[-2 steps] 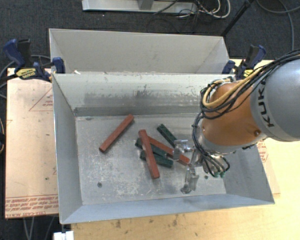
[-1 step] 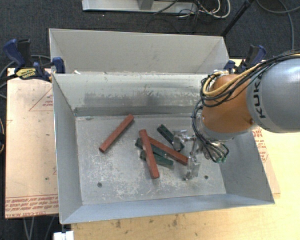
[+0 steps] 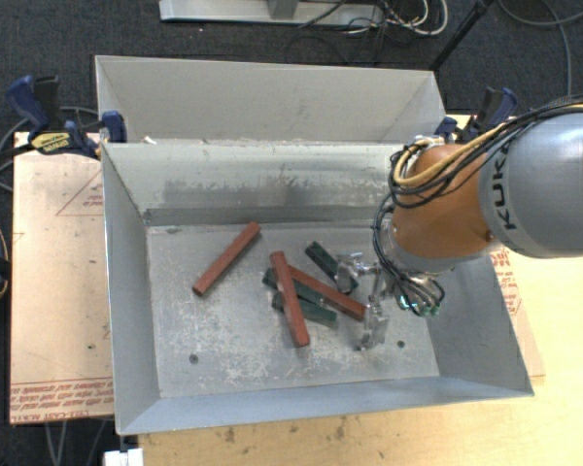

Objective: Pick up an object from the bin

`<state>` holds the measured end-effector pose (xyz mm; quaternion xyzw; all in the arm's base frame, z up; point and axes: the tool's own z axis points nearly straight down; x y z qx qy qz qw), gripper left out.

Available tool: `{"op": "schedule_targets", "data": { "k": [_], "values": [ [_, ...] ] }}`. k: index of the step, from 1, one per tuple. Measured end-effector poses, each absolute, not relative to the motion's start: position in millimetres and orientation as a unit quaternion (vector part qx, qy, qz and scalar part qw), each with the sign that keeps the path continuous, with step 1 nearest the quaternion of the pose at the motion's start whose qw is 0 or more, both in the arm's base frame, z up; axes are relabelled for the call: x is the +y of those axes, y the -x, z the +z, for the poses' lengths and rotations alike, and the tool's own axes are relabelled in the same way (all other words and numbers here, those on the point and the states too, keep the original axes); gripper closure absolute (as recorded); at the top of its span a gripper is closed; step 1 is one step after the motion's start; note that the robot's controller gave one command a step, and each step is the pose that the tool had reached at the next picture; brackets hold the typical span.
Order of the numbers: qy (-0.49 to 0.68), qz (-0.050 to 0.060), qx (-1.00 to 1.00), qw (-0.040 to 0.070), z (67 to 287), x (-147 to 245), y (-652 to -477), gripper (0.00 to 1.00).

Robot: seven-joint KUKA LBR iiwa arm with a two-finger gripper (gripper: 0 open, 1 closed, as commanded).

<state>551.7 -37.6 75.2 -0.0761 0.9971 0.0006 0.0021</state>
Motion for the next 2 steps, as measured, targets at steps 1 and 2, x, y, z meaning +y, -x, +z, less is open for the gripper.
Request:
{"op": "schedule_targets", "data": {
  "k": [1, 2],
  "values": [
    [-0.045, 0.001, 0.999, 0.002, 71.5, -29.2, -557.4, 0.00],
    [-0.046, 0.001, 0.999, 0.004, 72.4, -29.6, -558.4, 1.00]
  ]
}}
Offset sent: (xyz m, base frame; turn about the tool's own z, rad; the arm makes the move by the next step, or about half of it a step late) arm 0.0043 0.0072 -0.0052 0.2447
